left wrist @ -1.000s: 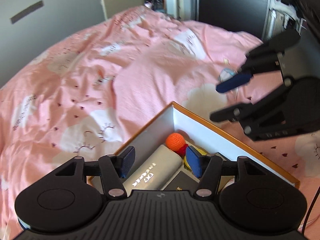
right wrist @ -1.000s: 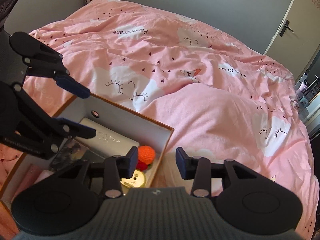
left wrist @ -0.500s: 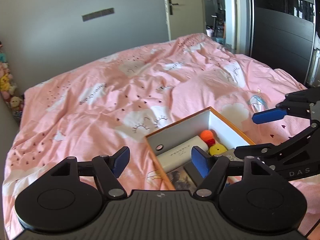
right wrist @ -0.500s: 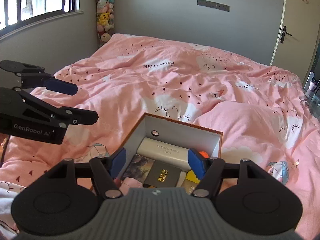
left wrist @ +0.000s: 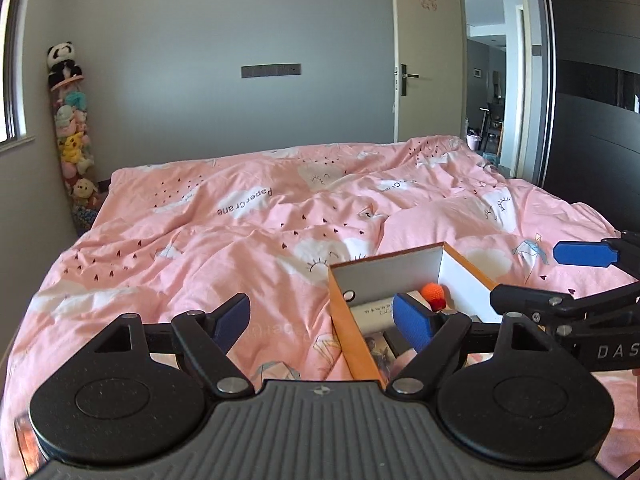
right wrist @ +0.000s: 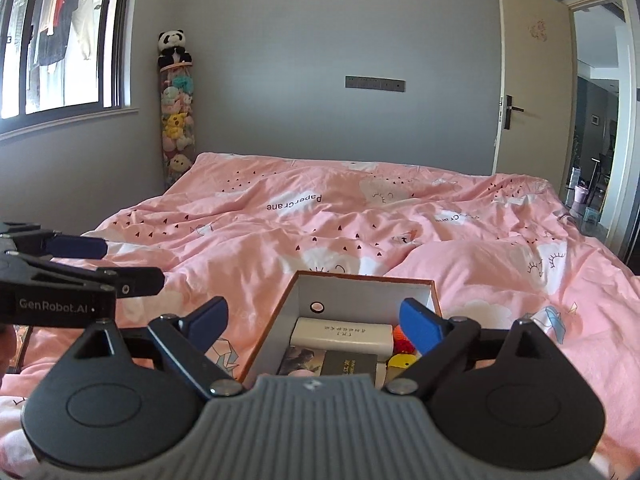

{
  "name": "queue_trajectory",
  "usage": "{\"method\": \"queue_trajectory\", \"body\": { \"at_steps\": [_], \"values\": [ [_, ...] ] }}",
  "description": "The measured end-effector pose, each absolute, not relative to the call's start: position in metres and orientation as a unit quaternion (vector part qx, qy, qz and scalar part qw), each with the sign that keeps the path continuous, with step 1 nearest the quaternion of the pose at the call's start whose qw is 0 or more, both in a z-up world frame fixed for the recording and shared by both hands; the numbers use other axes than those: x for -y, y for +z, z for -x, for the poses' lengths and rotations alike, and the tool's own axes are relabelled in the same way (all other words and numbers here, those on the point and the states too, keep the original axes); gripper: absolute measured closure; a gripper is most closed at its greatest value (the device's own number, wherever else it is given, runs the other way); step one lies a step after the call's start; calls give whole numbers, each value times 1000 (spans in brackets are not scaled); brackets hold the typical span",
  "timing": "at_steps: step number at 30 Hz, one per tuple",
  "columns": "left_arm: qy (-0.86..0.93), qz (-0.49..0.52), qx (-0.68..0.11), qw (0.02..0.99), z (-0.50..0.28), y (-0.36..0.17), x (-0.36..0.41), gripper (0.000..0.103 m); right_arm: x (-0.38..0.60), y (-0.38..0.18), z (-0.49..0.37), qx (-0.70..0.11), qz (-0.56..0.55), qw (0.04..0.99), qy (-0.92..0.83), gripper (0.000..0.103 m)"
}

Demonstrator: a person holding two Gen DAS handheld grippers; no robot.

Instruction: Organize objects

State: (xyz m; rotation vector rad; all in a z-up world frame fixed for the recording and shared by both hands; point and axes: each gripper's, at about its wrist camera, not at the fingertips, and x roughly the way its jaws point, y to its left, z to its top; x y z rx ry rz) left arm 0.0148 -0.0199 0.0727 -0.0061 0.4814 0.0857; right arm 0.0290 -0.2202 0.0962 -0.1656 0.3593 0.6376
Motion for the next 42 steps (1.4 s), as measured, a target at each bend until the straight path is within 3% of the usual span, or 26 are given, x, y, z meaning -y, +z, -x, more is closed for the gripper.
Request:
{"method": "queue_trajectory", "body": {
  "at_steps": [21,42],
  "values": [
    [51,10,-288,956,-5,-21,27,6,219,1,-27,-217,96,946,219,5],
    [62,13,-301,951,-5,-24,23,6,221,-8,-30,-227,92,945,215,5]
  ]
}}
